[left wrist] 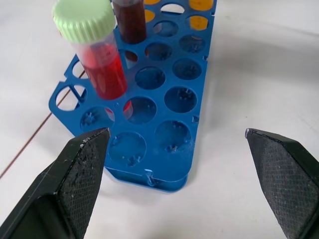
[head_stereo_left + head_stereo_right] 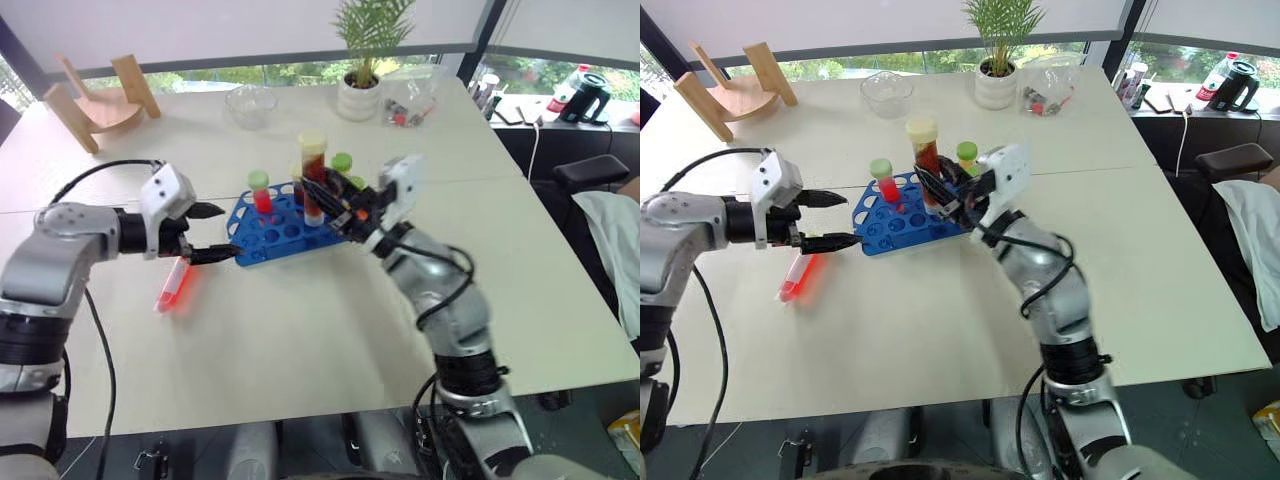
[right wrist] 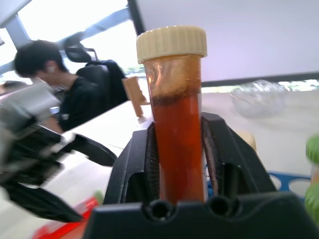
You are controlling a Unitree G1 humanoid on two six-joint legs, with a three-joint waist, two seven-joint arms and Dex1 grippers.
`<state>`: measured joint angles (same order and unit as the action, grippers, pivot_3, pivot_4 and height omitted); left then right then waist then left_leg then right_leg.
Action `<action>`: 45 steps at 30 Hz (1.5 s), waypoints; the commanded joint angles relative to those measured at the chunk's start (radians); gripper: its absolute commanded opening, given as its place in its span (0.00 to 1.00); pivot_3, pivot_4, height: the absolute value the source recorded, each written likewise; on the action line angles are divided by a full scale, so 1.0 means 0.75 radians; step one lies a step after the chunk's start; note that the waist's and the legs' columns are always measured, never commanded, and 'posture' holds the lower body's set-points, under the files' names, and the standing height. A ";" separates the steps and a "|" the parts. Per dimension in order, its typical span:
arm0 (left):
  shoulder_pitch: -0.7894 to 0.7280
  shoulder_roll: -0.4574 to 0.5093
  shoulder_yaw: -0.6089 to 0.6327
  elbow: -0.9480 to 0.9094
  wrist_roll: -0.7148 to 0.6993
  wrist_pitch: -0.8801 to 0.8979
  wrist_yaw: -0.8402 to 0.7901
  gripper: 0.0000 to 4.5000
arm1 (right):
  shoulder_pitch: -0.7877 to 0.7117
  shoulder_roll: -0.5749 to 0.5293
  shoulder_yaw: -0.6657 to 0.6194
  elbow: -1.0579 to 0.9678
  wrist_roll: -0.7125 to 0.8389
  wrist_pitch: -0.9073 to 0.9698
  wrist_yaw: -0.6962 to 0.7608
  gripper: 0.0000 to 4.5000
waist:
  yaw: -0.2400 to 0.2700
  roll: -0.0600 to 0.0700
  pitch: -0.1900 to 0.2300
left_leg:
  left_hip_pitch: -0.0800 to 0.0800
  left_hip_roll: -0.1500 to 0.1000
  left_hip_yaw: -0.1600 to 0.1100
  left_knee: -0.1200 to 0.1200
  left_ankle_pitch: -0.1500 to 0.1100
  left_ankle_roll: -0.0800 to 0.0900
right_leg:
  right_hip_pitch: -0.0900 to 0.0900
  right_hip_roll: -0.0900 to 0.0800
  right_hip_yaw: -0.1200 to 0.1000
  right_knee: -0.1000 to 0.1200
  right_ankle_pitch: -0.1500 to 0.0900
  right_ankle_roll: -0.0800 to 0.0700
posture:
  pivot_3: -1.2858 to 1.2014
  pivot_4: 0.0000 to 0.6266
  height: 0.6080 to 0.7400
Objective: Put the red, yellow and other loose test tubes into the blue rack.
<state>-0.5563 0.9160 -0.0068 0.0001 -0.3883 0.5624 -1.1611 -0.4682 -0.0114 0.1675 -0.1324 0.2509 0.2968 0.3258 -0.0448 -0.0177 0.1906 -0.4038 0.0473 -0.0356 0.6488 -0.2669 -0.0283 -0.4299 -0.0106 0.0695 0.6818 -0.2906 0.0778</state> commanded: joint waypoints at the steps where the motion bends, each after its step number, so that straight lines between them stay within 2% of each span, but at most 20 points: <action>1: -0.036 0.033 -0.002 -0.010 0.008 0.014 -0.033 1.00 | -0.025 0.087 -0.002 0.099 -0.088 -0.192 -0.100 0.18 | 0.000 0.000 0.000 | 0.000 0.000 0.000 0.000 0.001 -0.002 | 0.000 0.000 0.000 0.000 0.000 0.000 | 0.52 0.24 1.00; 10: -0.002 0.028 0.011 -0.063 0.018 0.030 -0.004 1.00 | -0.087 0.064 0.027 0.282 -0.197 -0.324 -0.061 0.18 | -0.001 0.000 0.000 | 0.000 0.000 0.000 -0.001 0.002 -0.004 | -0.001 0.000 0.000 0.001 0.000 0.000 | 0.52 0.24 1.00; 16: 0.065 0.029 0.029 -0.099 0.013 0.028 0.033 1.00 | -0.054 0.043 0.056 0.331 -0.238 -0.355 -0.027 0.18 | -0.001 0.000 0.000 | 0.000 0.000 0.000 -0.001 0.002 -0.003 | -0.001 0.000 0.000 0.001 0.000 0.000 | 0.52 0.24 1.00; 30: 0.063 0.013 0.010 -0.082 0.023 0.005 0.059 1.00 | -0.064 0.084 0.019 0.483 -0.322 -0.544 -0.147 0.18 | 0.001 0.000 0.000 | 0.000 0.000 0.000 -0.001 0.002 -0.003 | 0.000 -0.001 0.000 0.002 0.000 0.000 | 0.52 0.24 1.00; 37: 0.052 0.012 0.003 -0.071 0.030 -0.001 0.055 1.00 | -0.031 0.092 0.041 0.459 -0.327 -0.553 -0.147 0.18 | 0.000 0.000 0.000 | 0.000 0.000 -0.001 -0.001 0.002 -0.003 | 0.000 -0.001 0.000 0.002 0.000 0.000 | 0.52 0.24 1.00; 44: 0.046 0.008 0.031 -0.034 0.040 -0.011 0.075 1.00 | 0.065 0.073 0.096 0.262 -0.337 -0.486 -0.102 0.94 | -0.001 0.000 0.000 | 0.000 0.000 -0.001 -0.001 0.002 -0.003 | -0.001 -0.001 0.000 0.002 0.000 0.000 | 0.52 0.24 1.00; 45: 0.040 0.002 0.041 -0.022 0.048 -0.008 0.102 1.00 | 0.081 0.061 0.102 0.215 -0.338 -0.465 -0.093 0.98 | 0.000 0.000 0.000 | 0.000 0.000 -0.001 -0.001 0.002 -0.003 | -0.001 0.000 0.000 0.002 0.000 0.000 | 0.52 0.24 1.00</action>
<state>-0.5081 0.9156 -0.0162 -0.0201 -0.3590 0.5665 -1.1055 -0.4092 0.0359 0.2315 0.1146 0.0014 -0.0602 0.2448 -0.0451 -0.0177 0.1906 -0.4035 0.0474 -0.0361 0.6481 -0.2656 -0.0306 -0.4305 -0.0109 0.0698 0.6836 -0.2905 0.0778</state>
